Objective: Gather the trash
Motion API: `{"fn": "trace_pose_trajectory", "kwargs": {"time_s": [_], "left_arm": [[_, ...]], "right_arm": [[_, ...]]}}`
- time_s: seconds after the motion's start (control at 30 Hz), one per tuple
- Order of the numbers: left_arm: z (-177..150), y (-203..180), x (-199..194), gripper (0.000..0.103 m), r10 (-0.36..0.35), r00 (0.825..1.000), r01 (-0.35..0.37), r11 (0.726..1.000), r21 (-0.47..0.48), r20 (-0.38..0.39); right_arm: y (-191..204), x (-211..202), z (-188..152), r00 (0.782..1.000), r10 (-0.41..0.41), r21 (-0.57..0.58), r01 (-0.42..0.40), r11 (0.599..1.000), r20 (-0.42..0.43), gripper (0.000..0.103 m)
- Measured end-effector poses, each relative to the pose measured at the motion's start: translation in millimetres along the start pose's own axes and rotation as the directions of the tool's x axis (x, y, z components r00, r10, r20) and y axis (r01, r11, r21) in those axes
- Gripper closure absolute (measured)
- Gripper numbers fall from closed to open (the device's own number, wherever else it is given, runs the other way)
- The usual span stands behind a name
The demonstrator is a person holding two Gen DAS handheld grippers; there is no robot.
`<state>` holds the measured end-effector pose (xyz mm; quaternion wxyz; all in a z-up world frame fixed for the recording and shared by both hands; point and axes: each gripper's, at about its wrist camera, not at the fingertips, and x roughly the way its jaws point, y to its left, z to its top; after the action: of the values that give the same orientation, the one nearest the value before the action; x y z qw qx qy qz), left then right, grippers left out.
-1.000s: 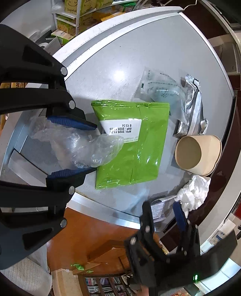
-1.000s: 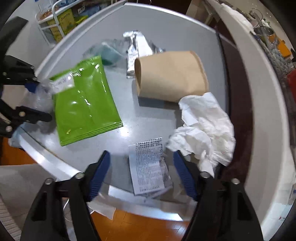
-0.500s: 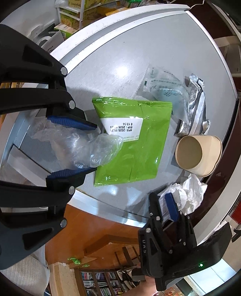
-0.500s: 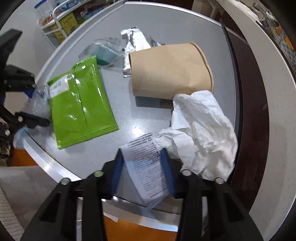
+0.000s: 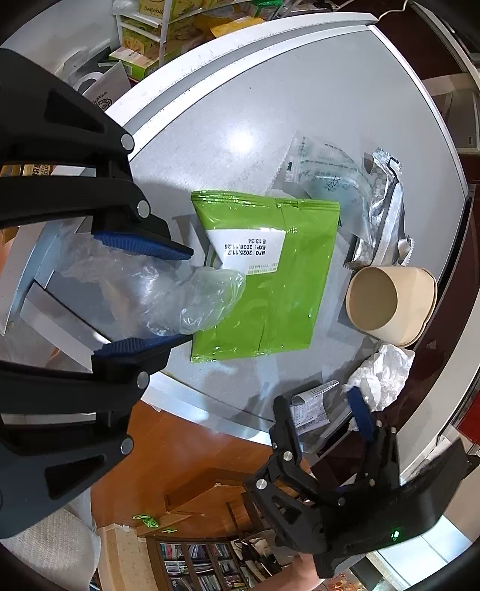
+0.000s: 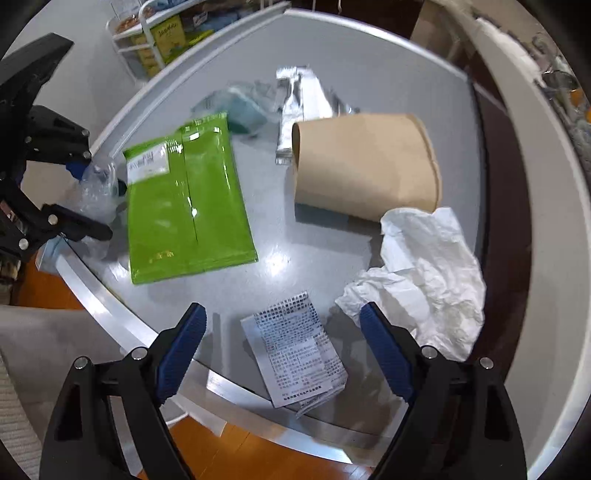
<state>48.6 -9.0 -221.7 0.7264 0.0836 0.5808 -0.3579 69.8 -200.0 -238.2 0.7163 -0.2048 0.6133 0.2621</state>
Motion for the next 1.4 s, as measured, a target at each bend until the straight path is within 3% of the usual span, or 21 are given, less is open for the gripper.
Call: {"fn": "trace_pose_trajectory", "kwargs": {"time_s": [0.23,0.3,0.43,0.57,0.73,0.97,1.03,1.4], "left_arm": [[0.6,3.4,4.7,0.063,-0.019,1.0,0.019,1.0,-0.007,-0.004],[0.6,3.9,3.1,0.063,-0.024,1.0,0.024,1.0,-0.01,-0.004],[1.3,6.7,1.3,0.063,-0.022,1.0,0.022,1.0,-0.007,-0.004],[2.1,7.9,-0.9,0.063,-0.025,1.0,0.025,1.0,-0.009,-0.001],[3.6,10.0,-4.0,0.063,-0.035,0.999,0.035,0.999,-0.011,0.007],[2.7,13.4,-7.1,0.063,-0.052,0.998,0.052,0.999,-0.013,0.021],[2.1,14.5,-7.0,0.063,-0.052,0.998,0.052,0.999,-0.011,0.022],[3.7,11.5,-8.1,0.063,-0.056,0.998,0.056,0.998,-0.004,0.023]], "right_arm": [[3.5,15.6,2.5,0.994,-0.091,-0.042,0.089,0.995,-0.061,0.019],[2.6,22.7,5.1,0.994,-0.066,-0.013,0.065,0.998,-0.083,0.019],[2.2,24.3,11.5,0.999,0.021,0.048,-0.019,0.999,-0.043,0.017],[6.9,26.4,18.2,0.998,-0.018,-0.013,0.017,1.0,-0.056,0.023],[0.9,25.5,13.6,0.996,-0.019,-0.042,0.015,0.999,-0.092,0.021],[4.4,33.5,13.5,0.991,-0.035,-0.037,0.03,0.999,-0.127,0.056],[-6.1,32.9,14.4,0.991,-0.029,-0.019,0.027,0.999,-0.128,0.061],[-16.6,24.1,21.8,0.997,0.029,0.012,-0.028,1.0,-0.067,0.066]]}}
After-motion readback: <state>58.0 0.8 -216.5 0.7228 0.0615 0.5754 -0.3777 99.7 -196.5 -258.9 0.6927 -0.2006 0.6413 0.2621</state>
